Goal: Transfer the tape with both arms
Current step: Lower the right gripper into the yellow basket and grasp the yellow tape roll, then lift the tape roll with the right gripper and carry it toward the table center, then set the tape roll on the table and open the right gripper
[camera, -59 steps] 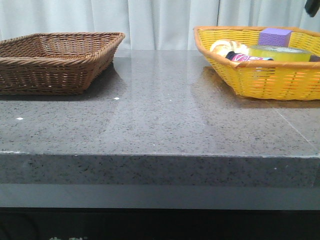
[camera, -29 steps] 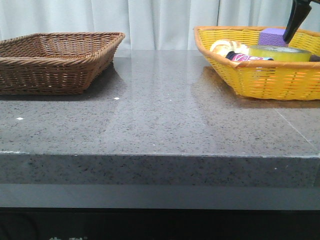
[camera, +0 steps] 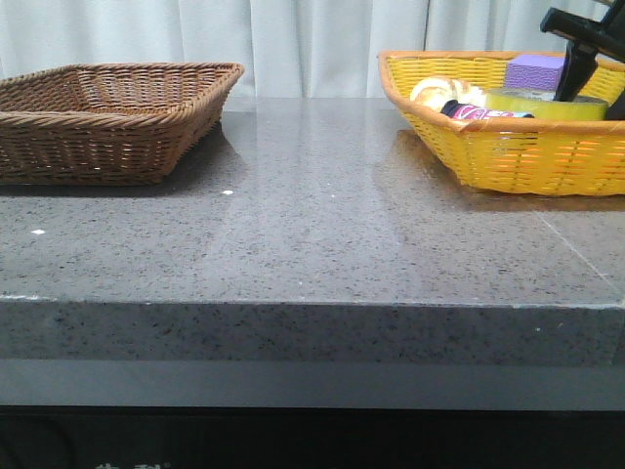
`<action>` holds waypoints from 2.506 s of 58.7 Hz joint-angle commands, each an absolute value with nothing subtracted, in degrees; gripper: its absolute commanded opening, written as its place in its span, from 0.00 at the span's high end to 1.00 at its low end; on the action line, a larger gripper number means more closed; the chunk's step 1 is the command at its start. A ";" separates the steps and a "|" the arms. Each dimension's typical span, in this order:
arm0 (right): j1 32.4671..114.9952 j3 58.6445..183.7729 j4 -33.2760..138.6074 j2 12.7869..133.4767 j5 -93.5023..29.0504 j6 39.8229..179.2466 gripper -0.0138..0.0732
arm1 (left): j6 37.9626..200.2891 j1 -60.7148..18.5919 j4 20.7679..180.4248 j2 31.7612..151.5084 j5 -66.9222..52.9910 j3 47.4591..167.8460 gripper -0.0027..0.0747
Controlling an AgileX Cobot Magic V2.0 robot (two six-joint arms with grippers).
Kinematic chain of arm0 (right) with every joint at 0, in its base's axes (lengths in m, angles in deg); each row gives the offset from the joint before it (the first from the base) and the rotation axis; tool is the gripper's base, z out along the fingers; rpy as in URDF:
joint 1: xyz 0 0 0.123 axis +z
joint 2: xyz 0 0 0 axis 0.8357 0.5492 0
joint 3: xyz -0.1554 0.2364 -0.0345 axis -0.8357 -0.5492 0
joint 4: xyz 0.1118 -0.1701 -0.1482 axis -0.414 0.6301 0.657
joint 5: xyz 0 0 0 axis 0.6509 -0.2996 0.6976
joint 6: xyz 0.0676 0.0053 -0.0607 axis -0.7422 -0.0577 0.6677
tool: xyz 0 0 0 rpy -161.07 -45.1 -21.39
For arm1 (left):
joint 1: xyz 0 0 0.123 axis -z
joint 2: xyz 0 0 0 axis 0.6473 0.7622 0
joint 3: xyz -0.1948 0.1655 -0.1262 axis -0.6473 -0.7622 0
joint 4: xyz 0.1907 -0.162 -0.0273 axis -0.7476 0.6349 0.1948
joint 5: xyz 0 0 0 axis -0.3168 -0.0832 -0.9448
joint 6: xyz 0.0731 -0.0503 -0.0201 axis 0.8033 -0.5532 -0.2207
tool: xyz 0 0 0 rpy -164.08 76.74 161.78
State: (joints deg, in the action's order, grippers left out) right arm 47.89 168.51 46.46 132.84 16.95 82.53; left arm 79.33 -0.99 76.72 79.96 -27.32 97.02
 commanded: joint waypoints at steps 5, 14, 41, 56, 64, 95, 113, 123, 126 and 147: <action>47.68 170.43 44.33 129.42 15.65 82.97 0.59 | 78.84 -0.58 77.20 79.82 -23.82 98.94 0.26; 47.68 170.43 44.39 128.44 16.40 83.02 0.68 | 78.84 -0.58 77.20 79.82 -23.82 98.94 0.26; 52.50 170.47 47.75 114.40 17.99 90.30 0.68 | 78.84 -0.58 77.20 79.82 -23.82 98.94 0.26; 67.66 170.36 55.44 111.09 18.27 91.47 0.68 | 78.84 -0.58 77.20 79.82 -23.82 98.94 0.26; 75.68 170.26 59.99 112.24 18.31 91.47 0.68 | 78.84 -0.58 77.20 79.82 -23.82 98.94 0.26; 86.84 170.26 66.74 122.05 15.78 91.47 0.68 | 78.84 -0.58 77.20 79.82 -23.82 98.94 0.26; 86.89 170.26 66.82 125.29 12.01 91.47 0.54 | 78.84 -0.58 77.20 79.82 -23.82 98.94 0.26; 86.89 170.26 66.88 125.55 11.03 91.47 0.39 | 78.84 -0.58 77.20 79.82 -23.82 98.94 0.26; 86.89 170.33 66.87 125.55 11.03 91.47 0.37 | 78.84 -0.58 77.20 79.82 -23.82 98.94 0.26; 86.83 172.30 66.41 117.30 13.90 89.72 0.38 | 78.84 -0.58 77.20 79.82 -23.82 98.94 0.26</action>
